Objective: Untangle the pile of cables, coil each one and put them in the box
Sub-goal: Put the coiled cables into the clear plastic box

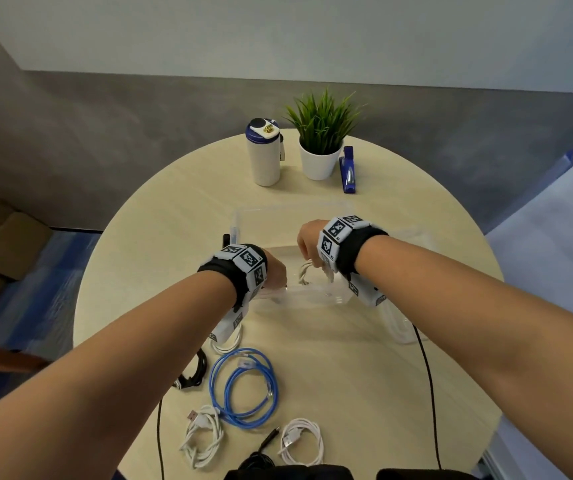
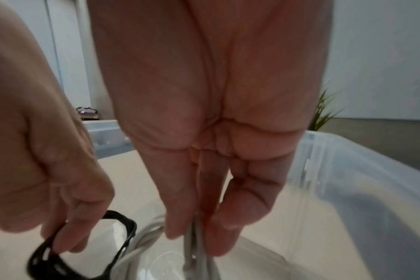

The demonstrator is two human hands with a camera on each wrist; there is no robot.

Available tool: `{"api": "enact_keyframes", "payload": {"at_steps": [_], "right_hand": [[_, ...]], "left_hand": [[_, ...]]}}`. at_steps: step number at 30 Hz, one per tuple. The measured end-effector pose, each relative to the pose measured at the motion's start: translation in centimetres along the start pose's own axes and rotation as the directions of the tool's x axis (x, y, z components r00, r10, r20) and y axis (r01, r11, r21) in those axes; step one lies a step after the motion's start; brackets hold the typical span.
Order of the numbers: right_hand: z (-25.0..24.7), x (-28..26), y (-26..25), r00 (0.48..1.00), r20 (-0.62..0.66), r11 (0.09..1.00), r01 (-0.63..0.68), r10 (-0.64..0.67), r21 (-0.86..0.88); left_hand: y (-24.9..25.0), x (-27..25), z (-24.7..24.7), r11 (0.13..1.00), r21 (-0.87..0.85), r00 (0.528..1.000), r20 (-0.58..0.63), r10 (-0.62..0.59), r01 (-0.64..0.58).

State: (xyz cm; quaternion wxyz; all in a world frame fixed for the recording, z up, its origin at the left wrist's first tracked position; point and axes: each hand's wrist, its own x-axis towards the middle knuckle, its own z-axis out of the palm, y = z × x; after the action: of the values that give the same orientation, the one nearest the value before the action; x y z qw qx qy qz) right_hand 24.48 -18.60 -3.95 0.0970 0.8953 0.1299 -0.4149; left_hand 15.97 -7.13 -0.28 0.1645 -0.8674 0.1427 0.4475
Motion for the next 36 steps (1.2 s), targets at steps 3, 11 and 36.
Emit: {"api": "enact_keyframes", "payload": {"at_steps": [3,11,36], "right_hand": [[-0.3,0.0,-0.1,0.999,0.038,0.995,0.034,-0.031,-0.096],[0.8,1.3,1.2,1.000,-0.018,0.987,-0.003,0.000,-0.163],[2.2,-17.0,-4.5,0.927,-0.323,0.962,0.241,-0.189,0.130]], "left_hand": [[0.0,1.0,0.1,0.996,0.087,0.999,0.036,-0.022,0.019],[0.4,-0.7,-0.3,0.991,-0.133,1.000,-0.001,0.000,0.000],[-3.4,-6.8,3.4,0.827,-0.404,0.608,-0.788,-0.097,-0.391]]}}
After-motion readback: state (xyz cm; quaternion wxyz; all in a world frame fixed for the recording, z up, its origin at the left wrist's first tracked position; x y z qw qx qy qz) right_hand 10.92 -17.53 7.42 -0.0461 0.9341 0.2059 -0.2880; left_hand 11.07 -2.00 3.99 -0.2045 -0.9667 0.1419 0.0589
